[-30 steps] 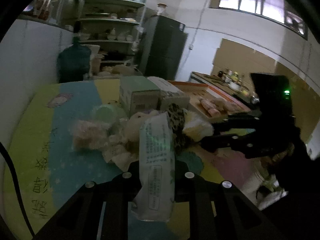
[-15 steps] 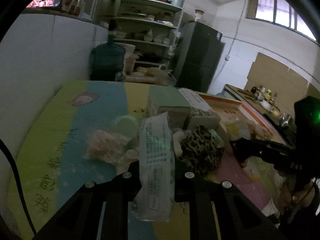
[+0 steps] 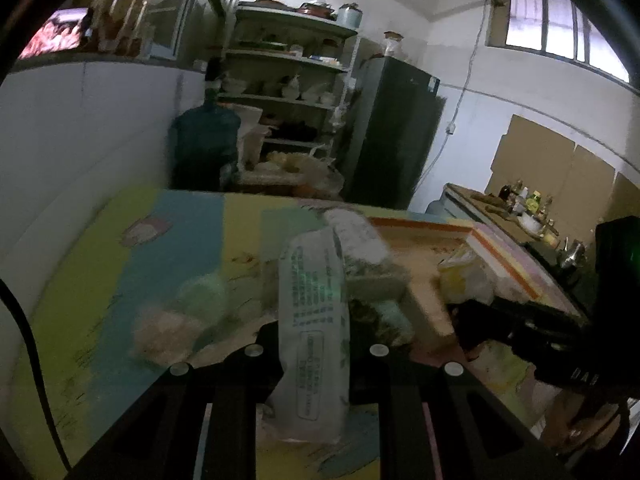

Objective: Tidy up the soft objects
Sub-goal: 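Carry the tissue pack and snack bag toward the cardboard tray with both grippers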

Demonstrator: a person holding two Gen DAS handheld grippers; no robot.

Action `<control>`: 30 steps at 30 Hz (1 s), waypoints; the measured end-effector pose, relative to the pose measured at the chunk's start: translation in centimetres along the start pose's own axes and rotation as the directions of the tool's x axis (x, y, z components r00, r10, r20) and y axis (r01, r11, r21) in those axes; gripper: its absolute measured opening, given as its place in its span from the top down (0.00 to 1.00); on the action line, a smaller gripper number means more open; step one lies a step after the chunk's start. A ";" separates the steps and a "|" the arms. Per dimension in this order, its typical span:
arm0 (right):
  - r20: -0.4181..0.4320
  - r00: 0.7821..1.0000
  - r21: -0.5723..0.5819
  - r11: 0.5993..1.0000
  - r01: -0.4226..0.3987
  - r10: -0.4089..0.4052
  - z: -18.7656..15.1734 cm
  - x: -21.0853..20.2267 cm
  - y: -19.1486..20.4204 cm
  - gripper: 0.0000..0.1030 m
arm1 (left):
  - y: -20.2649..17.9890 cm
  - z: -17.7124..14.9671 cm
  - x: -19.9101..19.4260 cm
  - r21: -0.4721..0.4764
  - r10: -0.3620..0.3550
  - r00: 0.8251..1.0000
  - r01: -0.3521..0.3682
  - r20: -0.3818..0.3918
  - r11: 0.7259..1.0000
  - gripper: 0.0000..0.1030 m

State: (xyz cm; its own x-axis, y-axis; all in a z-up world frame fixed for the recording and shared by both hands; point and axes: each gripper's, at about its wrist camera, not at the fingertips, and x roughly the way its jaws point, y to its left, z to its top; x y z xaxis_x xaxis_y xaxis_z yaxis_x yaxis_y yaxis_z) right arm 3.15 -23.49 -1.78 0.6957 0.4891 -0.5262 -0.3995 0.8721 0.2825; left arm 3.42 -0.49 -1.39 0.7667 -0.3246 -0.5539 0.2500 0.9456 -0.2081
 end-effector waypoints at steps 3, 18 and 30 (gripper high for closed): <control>0.018 1.000 0.008 1.000 0.015 -0.015 0.3 -0.9 -1.0 0.60 | -1.7 0.7 0.4 0.020 -0.011 1.000 0.011 0.014 1.000 0.82; 0.114 0.989 0.086 0.992 0.088 -0.098 1.2 -4.9 -8.0 0.60 | -9.8 3.9 4.4 0.070 -0.113 0.994 0.111 0.013 0.991 0.82; 0.140 0.970 0.123 0.976 0.181 -0.198 1.7 -7.6 -13.1 0.60 | -15.2 5.6 8.0 0.099 -0.158 0.987 0.158 -0.007 0.982 0.82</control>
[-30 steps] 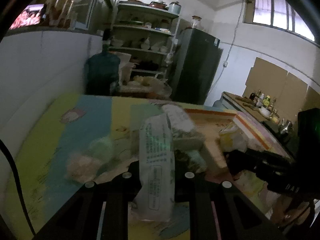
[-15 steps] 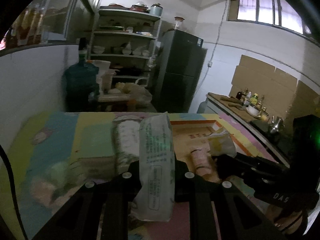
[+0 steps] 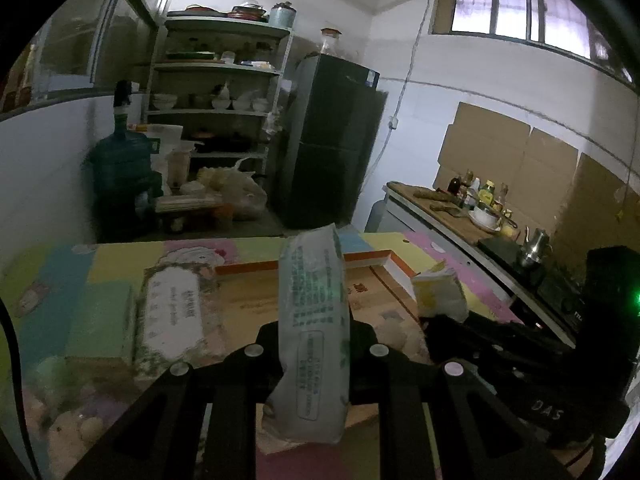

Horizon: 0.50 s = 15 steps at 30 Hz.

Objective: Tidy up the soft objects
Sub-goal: 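Carry the tissue pack and snack bag toward the cardboard tray with both grippers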

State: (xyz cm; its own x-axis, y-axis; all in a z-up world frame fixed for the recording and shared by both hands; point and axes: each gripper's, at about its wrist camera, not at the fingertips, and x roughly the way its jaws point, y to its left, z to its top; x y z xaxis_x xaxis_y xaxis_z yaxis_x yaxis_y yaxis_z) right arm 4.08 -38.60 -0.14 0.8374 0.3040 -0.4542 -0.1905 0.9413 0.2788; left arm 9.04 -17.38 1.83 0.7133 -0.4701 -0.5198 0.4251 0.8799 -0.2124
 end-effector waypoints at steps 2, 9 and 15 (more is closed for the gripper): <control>0.007 1.000 0.005 1.000 0.021 -0.021 0.2 -0.3 -0.9 0.60 | -0.5 0.3 0.6 0.006 -0.006 1.000 0.006 -0.005 1.000 0.82; 0.026 0.996 0.032 0.996 0.087 -0.087 1.4 -0.8 -4.6 0.60 | -2.0 1.6 3.1 0.010 -0.014 1.000 0.014 -0.018 1.000 0.82; -0.001 0.995 0.015 0.995 0.103 -0.103 3.3 0.9 -6.8 0.60 | -2.6 3.1 6.3 -0.021 -0.028 0.999 0.027 -0.032 0.999 0.82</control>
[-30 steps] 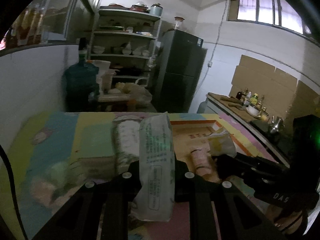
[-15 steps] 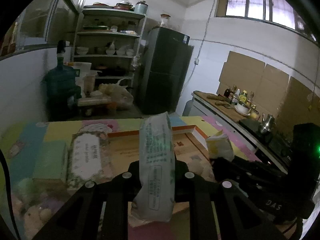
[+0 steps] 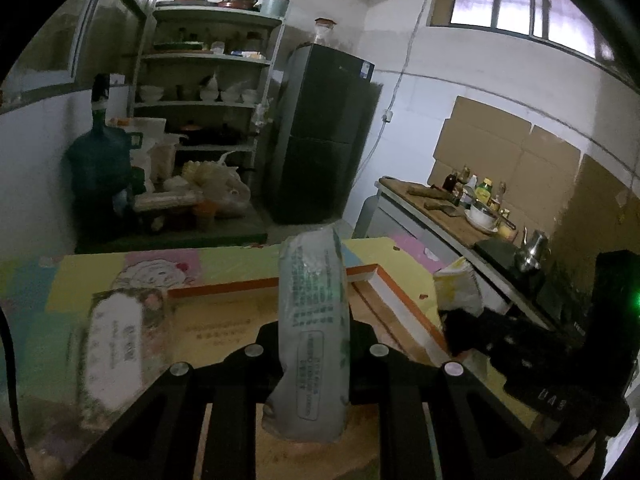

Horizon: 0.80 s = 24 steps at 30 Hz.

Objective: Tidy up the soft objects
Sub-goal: 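Carry the tissue pack and snack bag toward the cardboard tray with both grippers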

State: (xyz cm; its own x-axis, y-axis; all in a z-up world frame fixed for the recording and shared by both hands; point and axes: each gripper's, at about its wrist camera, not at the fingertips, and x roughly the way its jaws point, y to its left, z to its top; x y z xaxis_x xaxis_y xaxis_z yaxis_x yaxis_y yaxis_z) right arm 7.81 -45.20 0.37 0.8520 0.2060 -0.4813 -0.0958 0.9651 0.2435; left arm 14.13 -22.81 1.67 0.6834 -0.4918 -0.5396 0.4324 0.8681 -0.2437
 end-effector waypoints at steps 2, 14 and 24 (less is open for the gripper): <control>-0.024 1.000 -0.005 1.000 -0.006 0.006 0.7 1.1 -0.6 0.60 | -0.2 0.5 1.3 -0.007 -0.002 1.000 0.002 -0.012 1.000 0.82; -0.177 0.984 0.023 1.000 -0.005 0.009 1.8 8.0 -3.4 0.60 | 0.3 0.5 9.9 -0.038 0.014 0.983 -0.021 -0.185 0.999 0.82; -0.258 0.966 0.054 0.998 0.011 0.004 1.3 11.4 -4.7 0.60 | 1.1 -0.5 14.2 -0.089 -0.016 0.959 -0.010 -0.283 0.996 0.82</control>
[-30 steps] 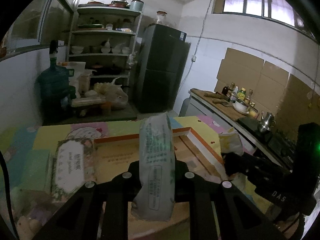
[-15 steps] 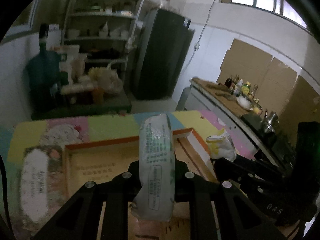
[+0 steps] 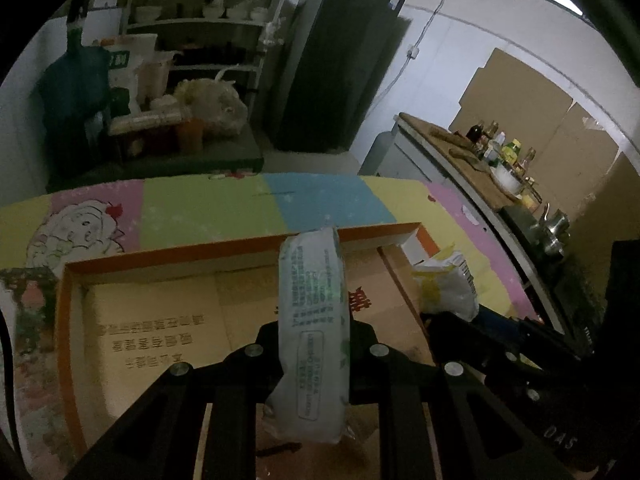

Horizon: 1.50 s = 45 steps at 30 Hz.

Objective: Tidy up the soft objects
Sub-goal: 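Lower both items into the tray and open both grippers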

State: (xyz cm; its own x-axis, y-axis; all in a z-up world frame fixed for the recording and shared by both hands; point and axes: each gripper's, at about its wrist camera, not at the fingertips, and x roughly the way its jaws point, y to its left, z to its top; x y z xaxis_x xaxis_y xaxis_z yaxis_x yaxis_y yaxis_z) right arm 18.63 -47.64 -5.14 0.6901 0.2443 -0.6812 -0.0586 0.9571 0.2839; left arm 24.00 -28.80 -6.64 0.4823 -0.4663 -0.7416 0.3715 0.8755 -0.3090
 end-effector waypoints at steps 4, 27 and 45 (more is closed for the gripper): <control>-0.032 0.999 0.010 1.000 0.001 -0.001 -0.1 1.1 -0.4 0.60 | 0.2 -0.1 1.1 -0.005 0.008 1.000 -0.008 -0.030 1.000 0.82; 0.015 0.997 0.075 0.994 -0.080 0.079 -0.6 0.2 -1.1 0.42 | 0.2 0.2 -1.2 -0.030 -0.008 1.000 0.009 0.023 1.000 0.26; 0.103 0.987 0.040 0.991 -0.131 0.126 -3.0 -6.4 3.0 0.26 | -2.6 -3.3 -13.3 0.212 0.021 0.936 -0.101 0.350 0.972 0.09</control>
State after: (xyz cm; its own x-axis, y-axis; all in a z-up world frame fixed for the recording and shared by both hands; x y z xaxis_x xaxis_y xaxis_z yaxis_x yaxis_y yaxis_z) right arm 11.86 -45.88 -1.90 0.7475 0.3461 -0.5670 -0.1199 0.9099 0.3972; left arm 14.04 -24.43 2.05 0.7374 -0.4624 -0.4923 0.4802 0.8715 -0.0993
